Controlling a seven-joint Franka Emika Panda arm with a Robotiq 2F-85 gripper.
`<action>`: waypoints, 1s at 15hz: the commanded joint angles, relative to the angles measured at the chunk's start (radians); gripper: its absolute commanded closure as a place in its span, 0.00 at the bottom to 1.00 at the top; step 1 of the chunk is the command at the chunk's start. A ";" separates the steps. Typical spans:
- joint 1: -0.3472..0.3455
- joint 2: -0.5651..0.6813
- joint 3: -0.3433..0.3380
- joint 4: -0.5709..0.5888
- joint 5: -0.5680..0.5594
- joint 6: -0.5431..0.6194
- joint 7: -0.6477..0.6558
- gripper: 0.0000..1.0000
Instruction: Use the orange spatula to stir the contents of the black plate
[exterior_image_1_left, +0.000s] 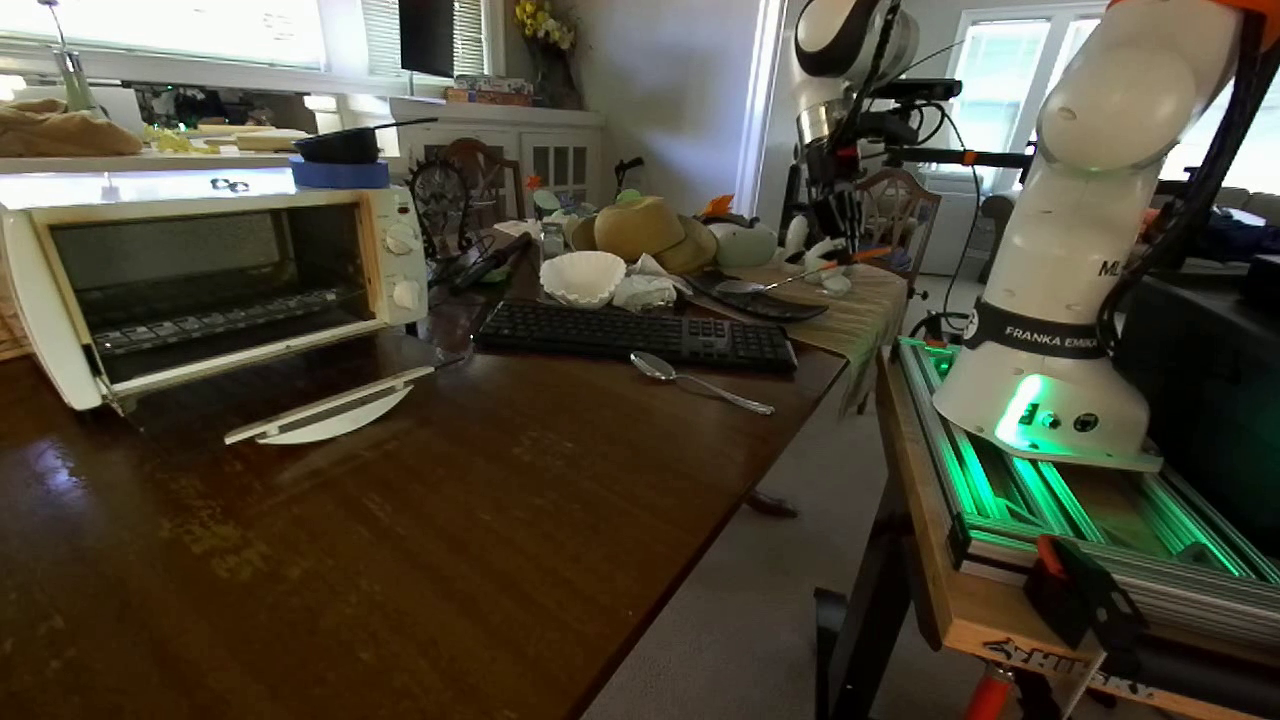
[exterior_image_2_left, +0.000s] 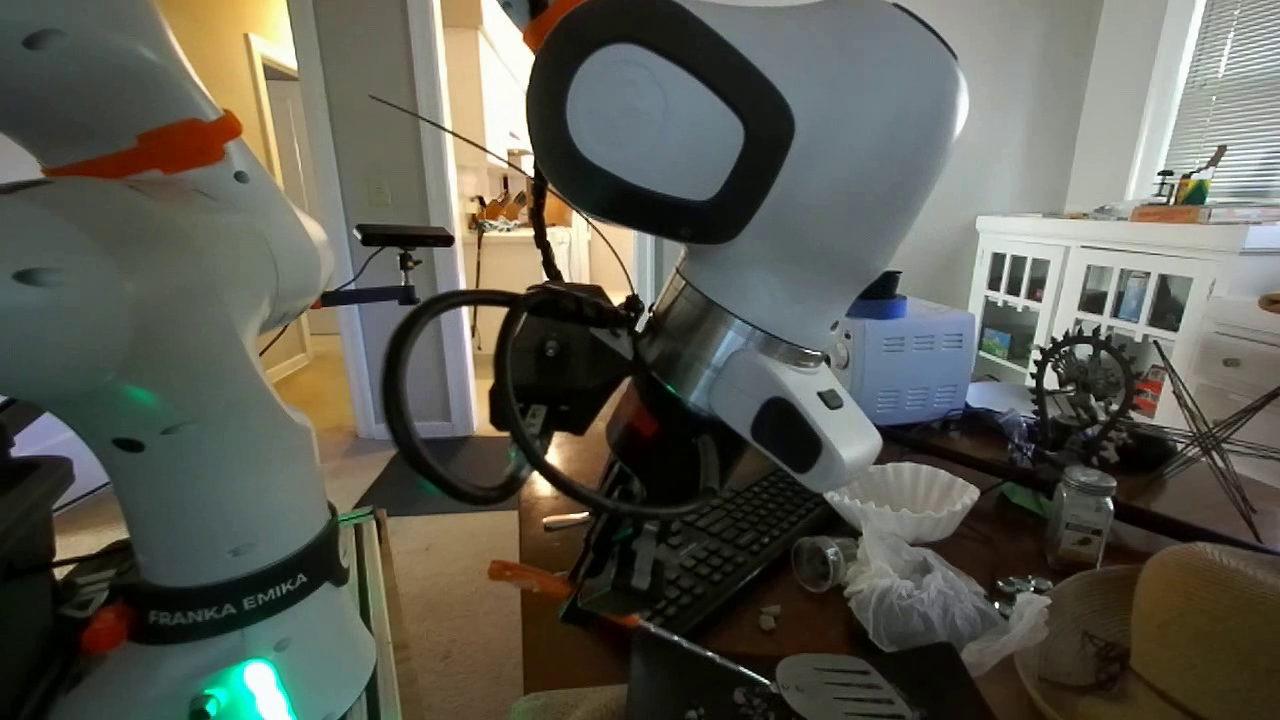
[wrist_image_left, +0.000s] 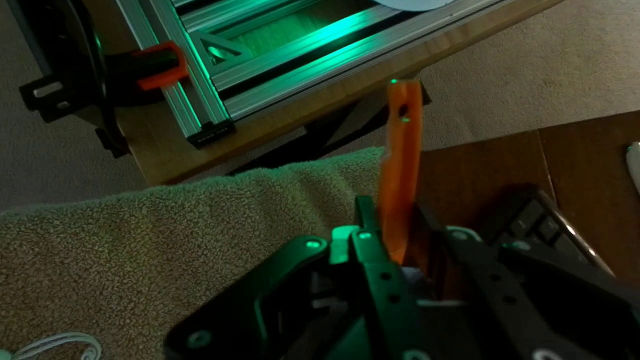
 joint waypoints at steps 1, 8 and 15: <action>-0.012 -0.089 -0.006 -0.058 -0.013 0.039 -0.005 0.95; -0.026 -0.121 -0.015 -0.026 -0.023 0.018 -0.017 0.95; -0.051 -0.161 -0.004 -0.025 -0.087 -0.024 -0.007 0.95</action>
